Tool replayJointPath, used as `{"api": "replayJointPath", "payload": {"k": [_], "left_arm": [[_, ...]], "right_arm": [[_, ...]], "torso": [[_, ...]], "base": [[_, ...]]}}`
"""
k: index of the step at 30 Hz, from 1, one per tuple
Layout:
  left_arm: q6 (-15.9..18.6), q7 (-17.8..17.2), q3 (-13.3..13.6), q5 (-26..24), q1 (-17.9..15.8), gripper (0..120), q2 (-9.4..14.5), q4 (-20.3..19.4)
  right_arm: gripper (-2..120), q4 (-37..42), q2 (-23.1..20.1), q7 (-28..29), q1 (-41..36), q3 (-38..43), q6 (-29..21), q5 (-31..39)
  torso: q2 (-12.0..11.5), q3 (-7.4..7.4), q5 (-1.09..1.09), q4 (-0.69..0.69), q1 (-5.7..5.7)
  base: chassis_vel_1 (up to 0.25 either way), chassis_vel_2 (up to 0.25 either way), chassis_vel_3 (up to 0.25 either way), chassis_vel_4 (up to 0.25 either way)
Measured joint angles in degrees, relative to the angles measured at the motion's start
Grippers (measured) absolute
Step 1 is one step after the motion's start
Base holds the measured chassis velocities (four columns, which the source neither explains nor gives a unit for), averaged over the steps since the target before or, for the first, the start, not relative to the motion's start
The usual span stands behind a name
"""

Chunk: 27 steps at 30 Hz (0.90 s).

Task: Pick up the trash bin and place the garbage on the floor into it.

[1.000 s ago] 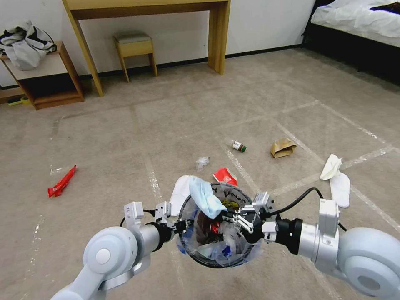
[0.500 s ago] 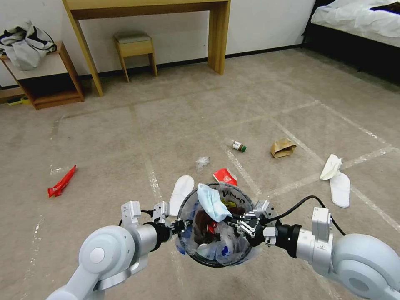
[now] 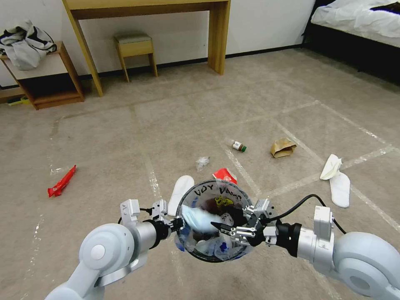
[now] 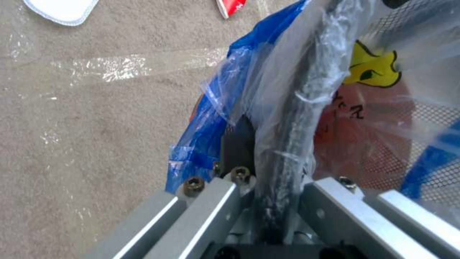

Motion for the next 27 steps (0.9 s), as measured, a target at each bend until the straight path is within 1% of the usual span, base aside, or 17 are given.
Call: {"api": "replayJointPath", "payload": {"k": [2,3,5,7,19,27], "left_arm": [[0.00,0.23,-0.09,0.26,0.15,0,-0.05,0.13],[0.00,0.23,-0.09,0.26,0.15,0,-0.05,0.13],[0.00,0.36,-0.38,0.49,0.30,0,-0.03,0.32],[0.00,0.48,-0.46,0.54,0.34,0,-0.04,0.40],[0.00,1.14,-0.32,1.71,0.47,0,-0.78,1.06],[0.01,1.54,-1.66,2.17,1.11,0,-0.73,1.19]], "right_arm": [[88,-0.04,-0.15,-0.56,0.45,-0.21,0.17,-0.01],[88,-0.04,-0.15,-0.56,0.45,-0.21,0.17,-0.01],[97,0.00,-0.16,-0.80,0.74,-0.36,0.25,-0.02],[99,0.23,-0.16,-0.93,0.76,-0.37,0.27,-0.02],[100,0.19,0.50,-1.20,0.54,-0.25,1.05,-0.01],[100,-0.52,2.59,-0.07,4.83,0.12,1.42,3.18]], "torso": [[0.00,0.00,0.00,0.00,0.00],[0.00,0.00,0.00,0.00,0.00],[0.00,0.00,0.00,0.00,0.00],[0.00,0.00,0.00,0.00,0.00],[0.00,0.00,0.00,0.00,0.01],[0.00,-0.01,0.00,-0.01,0.01]], "base": [[0.000,0.000,0.000,0.000],[0.000,0.000,0.000,0.000],[0.000,0.000,0.000,0.000],[0.000,0.000,0.000,0.000],[0.000,0.000,0.000,0.000],[0.000,0.000,0.000,0.000]]}}
